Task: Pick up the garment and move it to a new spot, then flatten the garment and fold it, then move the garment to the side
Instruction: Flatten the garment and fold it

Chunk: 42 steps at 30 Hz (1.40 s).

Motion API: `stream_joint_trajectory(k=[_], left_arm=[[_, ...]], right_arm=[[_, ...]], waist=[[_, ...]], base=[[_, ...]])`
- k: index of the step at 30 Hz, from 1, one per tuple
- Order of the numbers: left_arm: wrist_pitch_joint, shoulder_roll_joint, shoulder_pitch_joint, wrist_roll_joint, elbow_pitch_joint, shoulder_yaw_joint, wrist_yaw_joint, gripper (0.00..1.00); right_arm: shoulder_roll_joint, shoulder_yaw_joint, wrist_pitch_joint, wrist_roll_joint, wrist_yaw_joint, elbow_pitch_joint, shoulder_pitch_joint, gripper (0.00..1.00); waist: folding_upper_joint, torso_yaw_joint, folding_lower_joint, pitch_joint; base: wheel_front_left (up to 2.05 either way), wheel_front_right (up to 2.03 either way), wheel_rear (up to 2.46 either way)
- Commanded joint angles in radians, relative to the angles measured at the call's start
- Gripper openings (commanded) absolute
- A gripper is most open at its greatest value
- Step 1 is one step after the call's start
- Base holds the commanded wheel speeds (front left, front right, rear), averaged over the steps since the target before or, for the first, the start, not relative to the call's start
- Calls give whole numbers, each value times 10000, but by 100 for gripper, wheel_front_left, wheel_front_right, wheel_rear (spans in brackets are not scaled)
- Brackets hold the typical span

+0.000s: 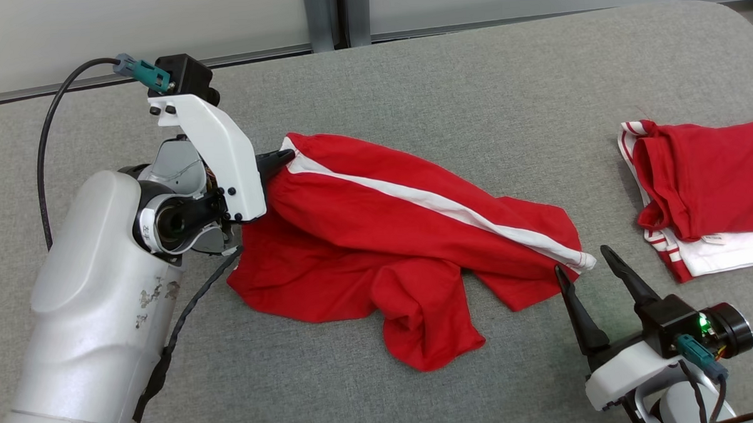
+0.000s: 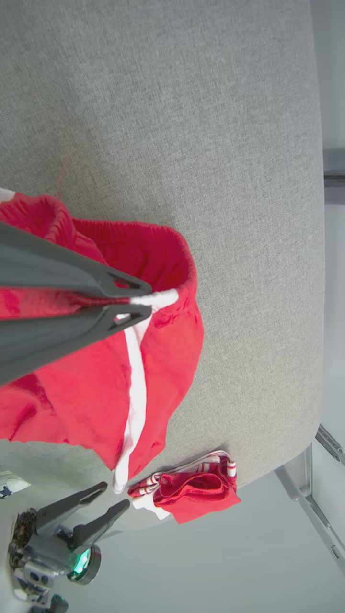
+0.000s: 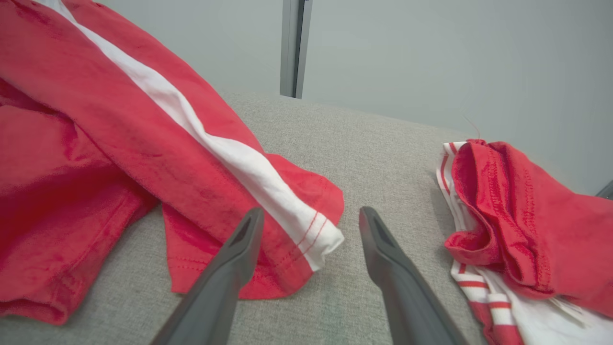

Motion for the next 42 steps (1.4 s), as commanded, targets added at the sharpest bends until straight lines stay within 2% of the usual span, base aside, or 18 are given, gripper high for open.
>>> stream_joint_trajectory(k=[1, 10, 11, 13, 21, 26, 35, 42], left_arm=[[-54, 31, 68, -25, 13, -19, -68, 0], [-71, -46, -17, -134, 31, -62, -94, 0], [-74, -47, -33, -134, 21, -63, -99, 0], [-52, -43, -76, -169, -16, -69, -107, 0], [-178, 4, -164, -231, -47, -12, -103, 0], [-558, 16, -253, -324, -162, 178, -185, 0], [-2076, -446, -635, -773, -904, 701, -399, 0], [-3613, -930, -787, -1301, -1414, 1082, -492, 0]], right_arm=[[-123, 111, -52, -173, -9, 63, -178, 100], [-417, 667, 3, -380, -9, 931, -845, 100], [-427, 709, 0, -352, -9, 998, -888, 55], [-491, 812, -8, -286, -9, 1155, -1105, 0], [-606, 960, -34, -92, -9, 1321, -1376, 0], [-898, 990, -37, 557, -9, 943, -1747, 0], [-2324, 1407, 792, 2067, -9, -513, -3640, 0], [-3259, 1885, 1608, 2732, -9, -969, -4981, 0]], waist=[[0, 16, 0, -7], [0, 96, 0, 22], [0, 107, 0, 36], [0, 147, 0, 93], [0, 278, 0, 145], [0, 334, 0, -64], [0, 598, 0, -808], [0, 1037, 0, -1417]], base=[[0, 0, 0], [0, 0, 0], [0, 0, 0], [0, 0, 0], [0, 0, 0], [0, 0, 0], [0, 0, 0], [0, 0, 0]])
